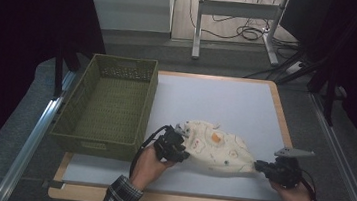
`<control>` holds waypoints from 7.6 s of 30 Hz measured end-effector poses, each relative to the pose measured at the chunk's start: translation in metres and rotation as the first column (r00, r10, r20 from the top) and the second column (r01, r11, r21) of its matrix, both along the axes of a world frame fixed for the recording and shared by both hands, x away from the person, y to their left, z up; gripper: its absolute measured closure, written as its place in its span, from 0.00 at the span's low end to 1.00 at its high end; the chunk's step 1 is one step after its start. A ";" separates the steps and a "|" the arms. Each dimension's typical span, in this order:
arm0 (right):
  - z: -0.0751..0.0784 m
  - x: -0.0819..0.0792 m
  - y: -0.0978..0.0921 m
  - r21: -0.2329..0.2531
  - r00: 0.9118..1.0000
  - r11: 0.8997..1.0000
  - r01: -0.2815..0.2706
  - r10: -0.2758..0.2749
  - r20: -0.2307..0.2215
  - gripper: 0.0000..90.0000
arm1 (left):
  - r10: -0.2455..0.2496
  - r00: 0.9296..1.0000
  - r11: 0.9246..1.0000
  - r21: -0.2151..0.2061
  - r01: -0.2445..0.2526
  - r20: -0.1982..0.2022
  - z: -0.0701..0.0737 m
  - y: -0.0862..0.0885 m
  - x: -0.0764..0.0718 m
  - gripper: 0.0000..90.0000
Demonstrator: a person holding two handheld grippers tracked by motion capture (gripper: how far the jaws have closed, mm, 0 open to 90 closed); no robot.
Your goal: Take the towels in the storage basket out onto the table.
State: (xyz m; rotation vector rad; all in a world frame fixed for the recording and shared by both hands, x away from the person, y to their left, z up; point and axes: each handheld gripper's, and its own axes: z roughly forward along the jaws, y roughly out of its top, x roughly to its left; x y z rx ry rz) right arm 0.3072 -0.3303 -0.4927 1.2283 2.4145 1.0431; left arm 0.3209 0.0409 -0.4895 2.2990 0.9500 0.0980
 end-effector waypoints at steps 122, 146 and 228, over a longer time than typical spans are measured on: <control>0.010 0.115 0.031 -0.047 0.994 0.994 0.098 -0.095 0.059 0.60 | 0.238 0.952 0.971 -0.033 -0.236 0.190 -0.013 -0.020 0.070 0.34; 0.051 0.159 0.054 -0.215 0.971 0.961 0.175 -0.132 0.201 0.81 | 0.308 0.925 0.951 -0.058 -0.303 0.222 -0.028 0.001 0.077 0.33; -0.006 0.062 -0.003 -0.054 0.990 0.991 0.119 -0.114 0.087 0.71 | 0.188 0.971 0.982 -0.016 -0.188 0.145 -0.038 0.000 0.046 0.79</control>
